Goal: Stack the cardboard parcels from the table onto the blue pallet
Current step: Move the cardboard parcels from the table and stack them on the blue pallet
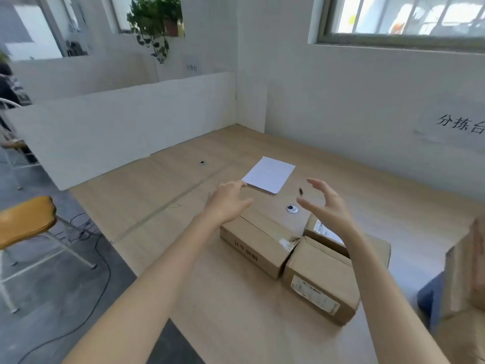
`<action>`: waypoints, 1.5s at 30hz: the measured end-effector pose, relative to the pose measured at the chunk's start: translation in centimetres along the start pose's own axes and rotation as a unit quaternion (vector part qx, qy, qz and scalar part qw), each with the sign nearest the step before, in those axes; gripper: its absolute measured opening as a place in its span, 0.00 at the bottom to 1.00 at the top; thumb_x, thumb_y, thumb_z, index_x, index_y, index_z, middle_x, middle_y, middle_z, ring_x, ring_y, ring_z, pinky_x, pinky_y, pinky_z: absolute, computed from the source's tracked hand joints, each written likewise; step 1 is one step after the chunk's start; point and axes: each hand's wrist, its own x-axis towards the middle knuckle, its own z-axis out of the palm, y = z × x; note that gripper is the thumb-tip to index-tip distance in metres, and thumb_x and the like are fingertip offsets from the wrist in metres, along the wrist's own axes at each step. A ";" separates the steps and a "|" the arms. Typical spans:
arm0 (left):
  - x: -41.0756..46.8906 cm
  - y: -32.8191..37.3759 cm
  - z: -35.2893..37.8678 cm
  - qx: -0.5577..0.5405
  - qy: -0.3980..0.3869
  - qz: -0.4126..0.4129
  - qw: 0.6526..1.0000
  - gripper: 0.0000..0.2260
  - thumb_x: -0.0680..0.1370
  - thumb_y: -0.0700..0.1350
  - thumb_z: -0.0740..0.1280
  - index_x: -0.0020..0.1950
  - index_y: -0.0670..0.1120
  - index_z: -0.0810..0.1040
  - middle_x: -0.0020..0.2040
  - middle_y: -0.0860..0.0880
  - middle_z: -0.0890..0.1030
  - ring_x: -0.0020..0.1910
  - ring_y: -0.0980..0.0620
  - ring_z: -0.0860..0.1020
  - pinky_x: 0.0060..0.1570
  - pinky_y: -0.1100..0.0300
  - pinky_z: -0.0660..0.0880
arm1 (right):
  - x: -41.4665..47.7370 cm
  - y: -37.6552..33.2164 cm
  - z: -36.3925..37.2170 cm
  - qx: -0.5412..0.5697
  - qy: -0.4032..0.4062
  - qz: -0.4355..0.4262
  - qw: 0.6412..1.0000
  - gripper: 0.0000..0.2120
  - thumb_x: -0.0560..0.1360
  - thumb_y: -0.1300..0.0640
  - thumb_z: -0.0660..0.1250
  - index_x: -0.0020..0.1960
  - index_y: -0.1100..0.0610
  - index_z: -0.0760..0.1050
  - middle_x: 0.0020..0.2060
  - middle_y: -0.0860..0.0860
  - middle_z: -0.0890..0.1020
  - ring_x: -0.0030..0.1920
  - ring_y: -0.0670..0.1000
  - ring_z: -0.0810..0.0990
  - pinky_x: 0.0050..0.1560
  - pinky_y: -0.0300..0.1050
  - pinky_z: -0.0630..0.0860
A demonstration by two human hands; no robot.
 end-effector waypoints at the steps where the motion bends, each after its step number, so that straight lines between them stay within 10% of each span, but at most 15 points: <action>1: 1.2 -1.4 0.2 0.001 -0.010 -0.007 1.000 0.23 0.77 0.52 0.66 0.71 0.47 0.69 0.68 0.48 0.73 0.68 0.48 0.69 0.66 0.47 0.67 | 1.1 0.5 1.5 -0.003 -0.005 0.011 1.000 0.29 0.74 0.47 0.70 0.72 0.47 0.65 0.71 0.47 0.68 0.71 0.47 0.64 0.64 0.44 0.63; 9: 8.4 -10.5 5.2 0.030 -0.108 -0.027 0.993 0.27 0.76 0.50 0.67 0.73 0.48 0.64 0.72 0.47 0.67 0.70 0.45 0.66 0.66 0.48 0.66 | 4.3 6.7 11.5 -0.138 -0.030 0.154 0.978 0.34 0.70 0.41 0.71 0.72 0.48 0.64 0.70 0.50 0.66 0.69 0.51 0.67 0.65 0.49 0.67; 15: 12.2 -15.0 9.2 0.074 -0.175 0.003 0.982 0.39 0.70 0.52 0.74 0.76 0.55 0.58 0.75 0.48 0.58 0.71 0.44 0.61 0.66 0.48 0.64 | 3.1 11.2 16.4 -0.276 -0.065 0.226 0.932 0.32 0.70 0.38 0.68 0.70 0.47 0.65 0.75 0.53 0.60 0.78 0.55 0.43 0.76 0.52 0.49; 24: 15.2 -18.6 14.5 0.128 -0.291 0.029 0.948 0.54 0.66 0.50 0.78 0.77 0.60 0.41 0.77 0.40 0.36 0.77 0.39 0.48 0.72 0.45 0.54 | 1.4 13.0 20.0 -0.371 -0.027 0.277 0.886 0.50 0.68 0.27 0.62 0.79 0.52 0.47 0.78 0.55 0.49 0.77 0.56 0.37 0.75 0.54 0.41; 37: 17.2 -24.3 15.7 -0.007 -0.298 0.071 0.952 0.50 0.66 0.50 0.79 0.76 0.66 0.47 0.69 0.46 0.61 0.68 0.42 0.68 0.67 0.47 0.67 | 1.6 12.0 22.3 -0.407 -0.058 0.266 0.872 0.53 0.67 0.32 0.67 0.78 0.47 0.39 0.77 0.61 0.50 0.77 0.60 0.36 0.74 0.55 0.33; 45: 18.2 -25.7 12.6 -0.047 -0.296 0.037 0.953 0.53 0.61 0.48 0.81 0.77 0.61 0.52 0.67 0.46 0.64 0.69 0.46 0.65 0.69 0.54 0.64 | 4.1 10.6 23.0 -0.185 -0.053 0.285 0.939 0.51 0.66 0.49 0.77 0.78 0.47 0.47 0.76 0.54 0.54 0.76 0.60 0.51 0.75 0.53 0.53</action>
